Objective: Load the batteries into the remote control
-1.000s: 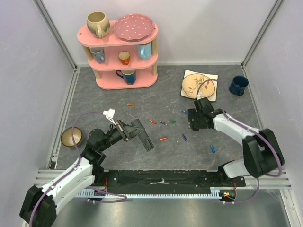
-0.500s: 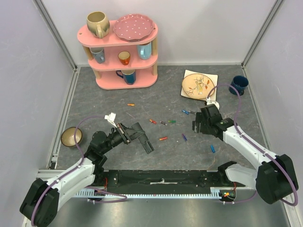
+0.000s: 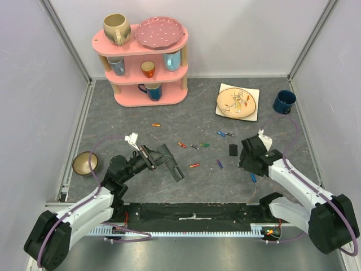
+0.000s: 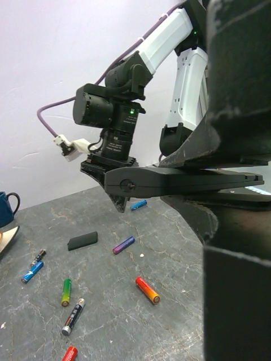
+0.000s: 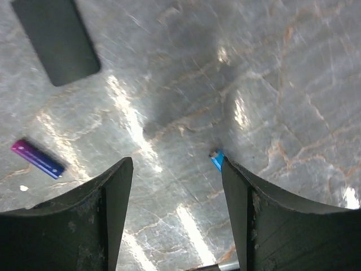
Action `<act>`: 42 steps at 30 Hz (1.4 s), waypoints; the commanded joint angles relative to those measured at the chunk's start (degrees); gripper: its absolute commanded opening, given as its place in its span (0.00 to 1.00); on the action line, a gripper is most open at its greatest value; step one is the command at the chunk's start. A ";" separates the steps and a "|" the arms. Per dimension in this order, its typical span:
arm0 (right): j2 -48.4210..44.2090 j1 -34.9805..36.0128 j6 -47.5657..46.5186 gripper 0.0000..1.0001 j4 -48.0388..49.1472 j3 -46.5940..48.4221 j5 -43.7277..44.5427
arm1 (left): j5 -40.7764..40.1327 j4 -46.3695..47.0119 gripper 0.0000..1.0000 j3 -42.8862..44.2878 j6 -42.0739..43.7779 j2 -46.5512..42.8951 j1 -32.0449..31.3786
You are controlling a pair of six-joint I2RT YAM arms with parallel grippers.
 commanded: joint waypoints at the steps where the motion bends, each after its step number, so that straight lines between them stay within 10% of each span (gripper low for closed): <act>1: -3.12 -0.15 9.22 0.71 -3.70 -2.71 1.13 | 1.18 4.99 0.02 -0.18 -1.60 0.72 0.34; 42: 3.03 -0.07 5.27 0.36 0.42 -6.14 -6.95 | 1.89 8.42 0.02 -0.10 -2.30 4.33 -0.72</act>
